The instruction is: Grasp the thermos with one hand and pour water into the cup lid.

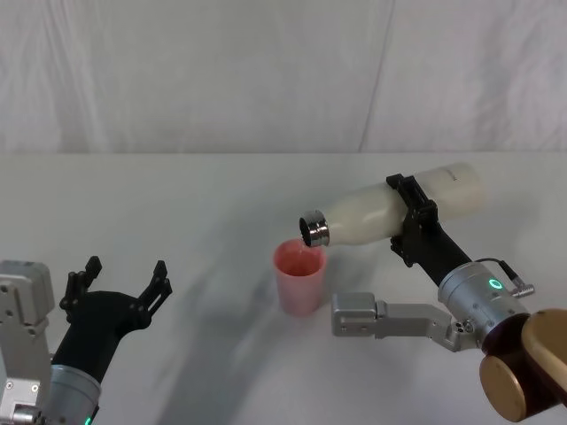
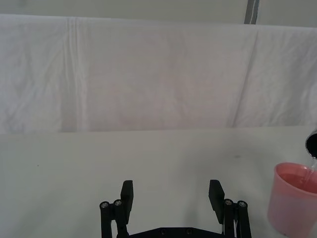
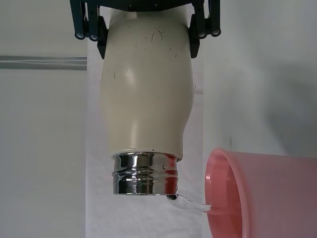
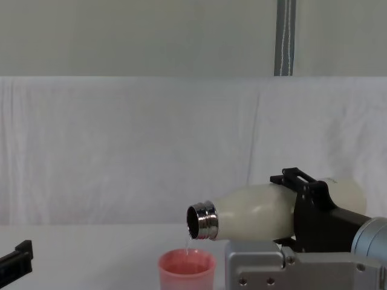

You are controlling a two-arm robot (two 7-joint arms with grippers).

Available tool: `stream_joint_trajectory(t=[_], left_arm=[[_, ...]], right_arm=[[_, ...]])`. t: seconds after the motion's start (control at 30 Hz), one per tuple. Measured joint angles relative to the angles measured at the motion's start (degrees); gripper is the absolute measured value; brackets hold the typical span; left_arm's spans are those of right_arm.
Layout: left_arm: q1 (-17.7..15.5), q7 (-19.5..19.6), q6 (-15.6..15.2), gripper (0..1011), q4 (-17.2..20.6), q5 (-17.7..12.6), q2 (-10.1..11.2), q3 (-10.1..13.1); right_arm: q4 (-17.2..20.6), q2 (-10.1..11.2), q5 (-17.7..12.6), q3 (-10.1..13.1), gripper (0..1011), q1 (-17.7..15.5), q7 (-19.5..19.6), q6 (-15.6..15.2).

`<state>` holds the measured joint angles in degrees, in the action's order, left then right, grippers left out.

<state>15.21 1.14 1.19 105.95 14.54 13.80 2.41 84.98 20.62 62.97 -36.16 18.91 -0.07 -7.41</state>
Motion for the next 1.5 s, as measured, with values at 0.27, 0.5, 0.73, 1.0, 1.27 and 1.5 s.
stream_joint_trajectory(t=[0.27, 0.5, 0.73, 1.0, 1.27, 1.5], left_arm=[[0.0, 0.0, 0.0, 1001, 0.0, 0.0, 0.0, 0.0], [0.0, 0.0, 0.0, 1001, 0.0, 0.0, 0.0, 0.0], [0.0, 0.0, 0.0, 1001, 0.0, 0.0, 0.0, 0.0], [0.0, 0.0, 0.0, 1001, 0.0, 0.0, 0.0, 0.0], [0.0, 0.0, 0.0, 1001, 0.0, 0.0, 0.0, 0.0], [0.0, 0.0, 0.0, 1001, 0.0, 0.0, 0.0, 0.0]], right_arm=[[0.4, 0.2, 0.2, -0.1, 950, 0.0, -0.2, 0.0], [0.5, 0.3, 0.2, -0.2, 950, 0.0, -0.4, 0.0], [0.9, 0.5, 0.3, -0.2, 950, 0.1, -0.7, -0.1], [0.9, 0.5, 0.5, -0.2, 950, 0.1, -0.7, -0.4], [1.1, 0.6, 0.6, -0.1, 950, -0.1, -0.7, -0.5], [1.1, 0.7, 0.6, 0.1, 950, -0.1, -0.7, -0.6]])
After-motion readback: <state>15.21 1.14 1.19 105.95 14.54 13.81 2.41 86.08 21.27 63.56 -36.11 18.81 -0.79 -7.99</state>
